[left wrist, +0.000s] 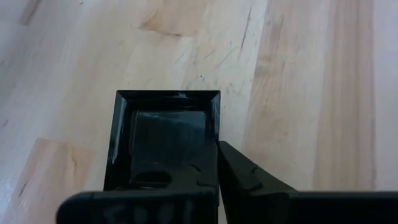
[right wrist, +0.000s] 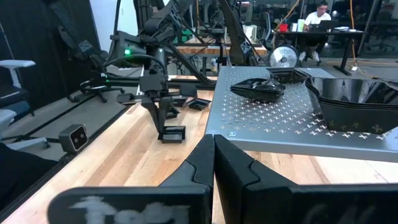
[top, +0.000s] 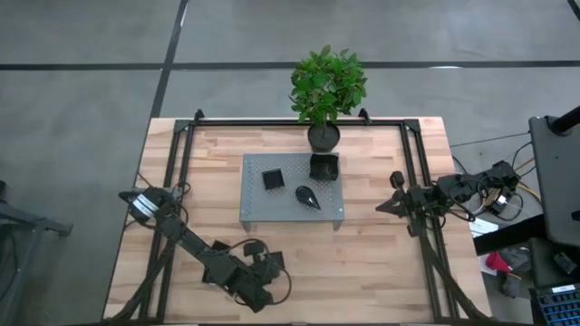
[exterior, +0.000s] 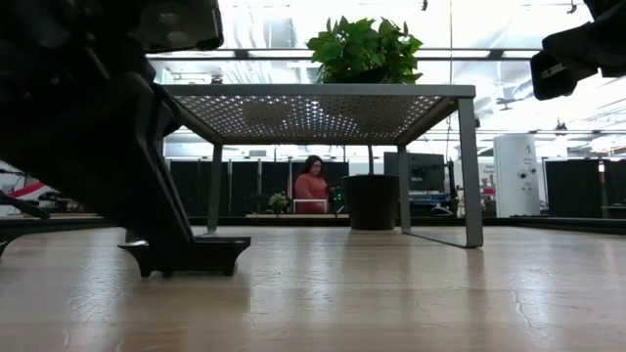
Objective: Pick & Place Mini shaped plates
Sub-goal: Stack the black square plate on the black square plate on the shelf
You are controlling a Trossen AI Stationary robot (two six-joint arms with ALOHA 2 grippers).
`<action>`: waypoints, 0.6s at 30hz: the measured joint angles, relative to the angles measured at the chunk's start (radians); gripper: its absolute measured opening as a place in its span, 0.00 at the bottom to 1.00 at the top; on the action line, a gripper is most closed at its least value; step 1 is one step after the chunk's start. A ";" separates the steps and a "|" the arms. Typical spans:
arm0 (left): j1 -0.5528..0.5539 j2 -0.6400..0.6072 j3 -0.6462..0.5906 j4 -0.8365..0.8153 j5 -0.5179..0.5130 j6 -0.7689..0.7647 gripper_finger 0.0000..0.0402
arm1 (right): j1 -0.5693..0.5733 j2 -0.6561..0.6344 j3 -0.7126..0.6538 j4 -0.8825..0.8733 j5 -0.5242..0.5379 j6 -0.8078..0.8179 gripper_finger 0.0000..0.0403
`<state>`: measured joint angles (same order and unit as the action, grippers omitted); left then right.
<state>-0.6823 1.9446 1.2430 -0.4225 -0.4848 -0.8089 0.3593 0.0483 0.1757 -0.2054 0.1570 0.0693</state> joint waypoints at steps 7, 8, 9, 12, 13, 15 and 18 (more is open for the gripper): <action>0.000 0.000 0.062 -0.031 -0.007 0.032 0.00 | 0.000 0.000 0.000 0.000 0.000 0.000 0.02; 0.000 0.000 0.072 -0.041 -0.012 0.041 0.00 | 0.000 0.000 0.000 0.000 0.000 0.001 0.02; 0.000 0.000 0.081 -0.049 -0.017 0.050 0.00 | 0.000 0.000 0.000 0.000 0.000 0.000 0.02; 0.000 0.000 0.111 -0.073 -0.030 0.072 0.00 | 0.000 0.000 0.000 0.000 0.000 0.000 0.02; 0.000 0.000 0.122 -0.082 -0.033 0.076 0.00 | 0.000 0.000 0.000 0.000 0.000 0.001 0.02; 0.000 0.000 0.140 -0.104 -0.047 0.084 0.00 | 0.000 0.000 0.000 0.000 0.000 -0.001 0.02; 0.000 0.000 0.157 -0.121 -0.055 0.098 0.00 | 0.000 0.000 0.000 0.000 0.000 0.001 0.02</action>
<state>-0.6823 1.9446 1.3996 -0.5439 -0.5400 -0.7105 0.3595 0.0483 0.1757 -0.2054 0.1570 0.0708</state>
